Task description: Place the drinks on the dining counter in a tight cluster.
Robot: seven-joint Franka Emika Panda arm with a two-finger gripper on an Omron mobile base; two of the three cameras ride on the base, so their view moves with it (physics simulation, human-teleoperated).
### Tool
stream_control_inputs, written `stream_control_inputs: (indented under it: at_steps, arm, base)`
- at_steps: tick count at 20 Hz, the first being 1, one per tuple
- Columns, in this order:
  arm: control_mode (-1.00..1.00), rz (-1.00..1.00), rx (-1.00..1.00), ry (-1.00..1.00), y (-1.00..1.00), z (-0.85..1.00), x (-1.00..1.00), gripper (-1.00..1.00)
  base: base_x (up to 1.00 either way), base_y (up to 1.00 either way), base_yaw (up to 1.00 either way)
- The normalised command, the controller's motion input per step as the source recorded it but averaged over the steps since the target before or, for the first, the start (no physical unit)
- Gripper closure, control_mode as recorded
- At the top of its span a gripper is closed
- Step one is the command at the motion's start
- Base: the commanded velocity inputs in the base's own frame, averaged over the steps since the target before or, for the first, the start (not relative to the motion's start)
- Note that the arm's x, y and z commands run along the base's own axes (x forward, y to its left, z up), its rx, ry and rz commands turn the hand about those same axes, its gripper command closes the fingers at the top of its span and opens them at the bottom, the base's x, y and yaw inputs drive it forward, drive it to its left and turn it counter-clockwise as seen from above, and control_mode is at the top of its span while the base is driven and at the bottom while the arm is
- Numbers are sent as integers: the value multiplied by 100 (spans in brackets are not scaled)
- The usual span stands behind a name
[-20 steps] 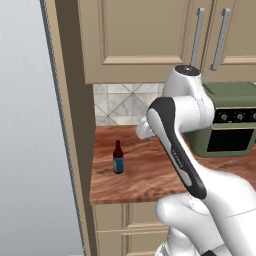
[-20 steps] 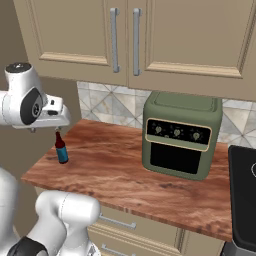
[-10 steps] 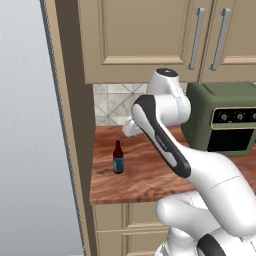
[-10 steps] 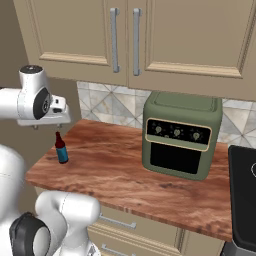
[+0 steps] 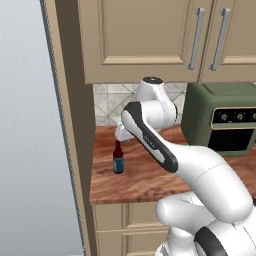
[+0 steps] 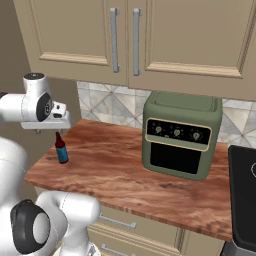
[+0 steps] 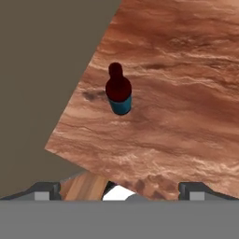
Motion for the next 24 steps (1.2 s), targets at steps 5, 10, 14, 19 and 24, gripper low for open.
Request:
stream_control_inputs:
  at_steps: [5,10,14,19,24]
  arm:
    - [-100,-12,-11,2,0,3,18,-100]
    - [-100,-3,0,-3,15,-13,5,-100]
    - [-100,0,2,-11,6,-41,0,-100]
    - [-100,2,21,-26,-9,-41,-30,-100]
    - [-100,3,20,-13,-24,-19,-5,-100]
  base:
    - [0,0,0]
    - [0,0,0]
    - [0,0,0]
    - [0,0,0]
    - [0,0,0]
